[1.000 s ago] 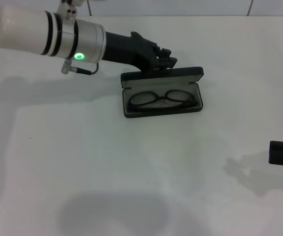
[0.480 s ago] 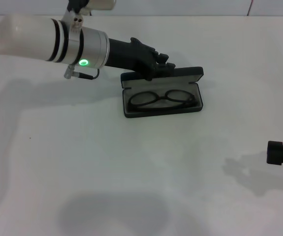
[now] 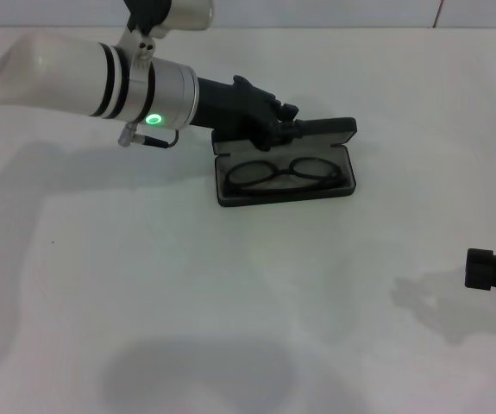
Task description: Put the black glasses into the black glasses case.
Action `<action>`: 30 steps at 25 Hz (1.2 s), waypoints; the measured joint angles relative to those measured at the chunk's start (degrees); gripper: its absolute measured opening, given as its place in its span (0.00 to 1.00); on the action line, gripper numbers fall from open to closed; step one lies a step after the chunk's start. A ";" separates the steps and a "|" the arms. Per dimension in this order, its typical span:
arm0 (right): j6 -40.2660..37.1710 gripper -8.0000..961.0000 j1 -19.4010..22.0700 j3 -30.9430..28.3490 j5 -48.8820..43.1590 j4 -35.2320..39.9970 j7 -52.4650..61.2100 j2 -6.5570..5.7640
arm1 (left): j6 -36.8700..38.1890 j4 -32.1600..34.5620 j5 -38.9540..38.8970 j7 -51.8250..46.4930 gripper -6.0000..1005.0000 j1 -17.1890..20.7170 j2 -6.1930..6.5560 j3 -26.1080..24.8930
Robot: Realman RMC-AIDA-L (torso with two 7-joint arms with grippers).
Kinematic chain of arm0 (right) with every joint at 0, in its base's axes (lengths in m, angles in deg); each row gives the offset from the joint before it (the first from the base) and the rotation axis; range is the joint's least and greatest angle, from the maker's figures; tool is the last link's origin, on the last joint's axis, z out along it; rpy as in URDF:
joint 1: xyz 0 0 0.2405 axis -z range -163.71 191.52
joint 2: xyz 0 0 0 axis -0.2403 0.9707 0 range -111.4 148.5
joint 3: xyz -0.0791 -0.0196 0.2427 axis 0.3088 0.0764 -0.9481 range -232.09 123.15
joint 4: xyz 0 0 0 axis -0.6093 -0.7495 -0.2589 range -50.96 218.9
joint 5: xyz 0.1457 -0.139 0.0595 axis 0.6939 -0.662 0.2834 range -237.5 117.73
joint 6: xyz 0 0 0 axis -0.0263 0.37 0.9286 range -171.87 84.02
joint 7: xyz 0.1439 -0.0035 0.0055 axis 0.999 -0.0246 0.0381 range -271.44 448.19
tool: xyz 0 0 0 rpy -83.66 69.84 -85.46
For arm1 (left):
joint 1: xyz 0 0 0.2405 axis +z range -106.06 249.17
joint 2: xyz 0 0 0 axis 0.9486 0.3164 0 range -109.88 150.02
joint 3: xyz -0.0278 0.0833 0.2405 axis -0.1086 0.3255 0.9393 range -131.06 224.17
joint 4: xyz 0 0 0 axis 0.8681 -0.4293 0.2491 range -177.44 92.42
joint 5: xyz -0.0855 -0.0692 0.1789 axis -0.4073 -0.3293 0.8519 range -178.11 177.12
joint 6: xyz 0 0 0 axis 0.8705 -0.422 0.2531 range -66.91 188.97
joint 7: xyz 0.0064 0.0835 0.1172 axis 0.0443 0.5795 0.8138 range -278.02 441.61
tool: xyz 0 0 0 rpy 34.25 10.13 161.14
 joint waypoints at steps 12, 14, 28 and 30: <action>-0.05 0.16 0.00 0.00 0.65 -0.26 -0.13 0.01 | 0.72 -0.42 -0.08 -0.39 0.15 0.62 -0.61 1.83; -0.09 0.16 0.00 0.00 0.65 -0.26 -0.14 0.01 | 1.36 -0.57 0.08 -0.44 0.15 0.79 -0.61 2.61; -1.74 0.16 0.55 -1.44 1.54 -0.09 -1.15 -0.06 | 12.10 9.66 -2.72 -0.82 0.15 4.53 -1.27 6.54; -3.23 0.16 0.51 -2.91 1.83 -0.09 -2.27 -0.02 | 17.79 14.81 -5.57 -1.18 0.16 7.20 -1.10 6.07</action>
